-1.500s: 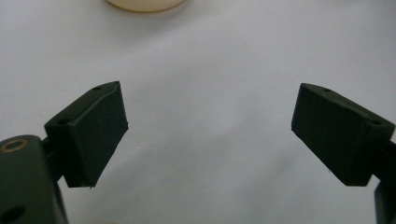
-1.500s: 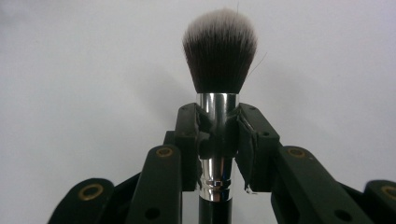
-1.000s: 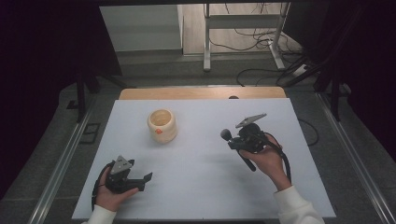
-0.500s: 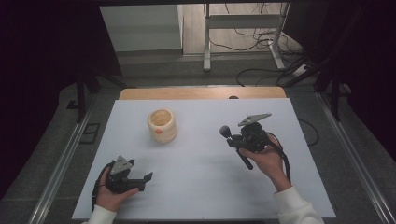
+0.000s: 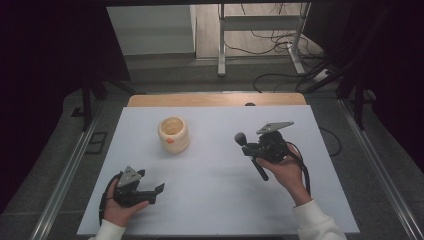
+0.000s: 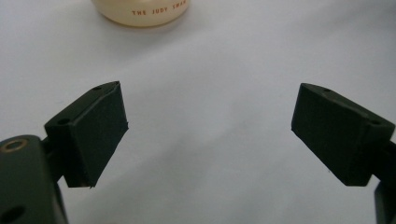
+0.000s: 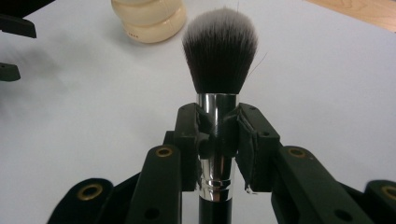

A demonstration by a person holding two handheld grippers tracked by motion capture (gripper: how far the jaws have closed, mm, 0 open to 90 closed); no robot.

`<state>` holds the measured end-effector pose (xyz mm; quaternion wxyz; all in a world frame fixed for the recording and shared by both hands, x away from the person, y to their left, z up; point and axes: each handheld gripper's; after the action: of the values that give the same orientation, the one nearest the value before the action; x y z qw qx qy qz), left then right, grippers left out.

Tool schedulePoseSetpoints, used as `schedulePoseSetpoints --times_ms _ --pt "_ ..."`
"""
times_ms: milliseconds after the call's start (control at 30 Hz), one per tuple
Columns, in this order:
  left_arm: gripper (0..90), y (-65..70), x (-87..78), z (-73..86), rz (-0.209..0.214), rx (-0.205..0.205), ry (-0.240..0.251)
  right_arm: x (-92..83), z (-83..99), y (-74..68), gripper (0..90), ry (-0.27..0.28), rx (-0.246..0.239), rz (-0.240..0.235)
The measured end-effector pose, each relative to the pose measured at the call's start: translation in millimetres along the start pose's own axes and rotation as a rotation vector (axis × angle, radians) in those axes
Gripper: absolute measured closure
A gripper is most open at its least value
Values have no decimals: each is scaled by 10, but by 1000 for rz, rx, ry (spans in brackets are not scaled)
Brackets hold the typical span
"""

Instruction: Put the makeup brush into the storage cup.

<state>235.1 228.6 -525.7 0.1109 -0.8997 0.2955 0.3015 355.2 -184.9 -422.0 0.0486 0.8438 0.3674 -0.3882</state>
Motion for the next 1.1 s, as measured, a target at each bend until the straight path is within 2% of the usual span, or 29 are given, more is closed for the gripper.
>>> schedulePoseSetpoints --times_ms 400,500,967,1067,1100 --pt "116 47 5 -76 21 0 27 5 2 -26 710 29 7 -8" --pt "120 83 23 -142 47 1 48 31 4 -48 710 31 4 -13" --pt "126 202 110 -324 99 14 76 100 -24 -149 710 41 -11 -27" --pt "128 219 142 -384 136 -8 94 100 -35 -159 710 47 -7 -34" --pt "128 219 142 -384 136 -8 94 100 -35 -159 710 47 -7 -34"
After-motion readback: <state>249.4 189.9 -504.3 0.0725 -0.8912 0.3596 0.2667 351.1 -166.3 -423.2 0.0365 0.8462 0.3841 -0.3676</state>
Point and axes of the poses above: each handheld gripper's, and its own axes: x roughly forward along the jaws, z roughly out of its underside, y roughly to its right, and after that the axes turned 9 degrees about x, right-handed
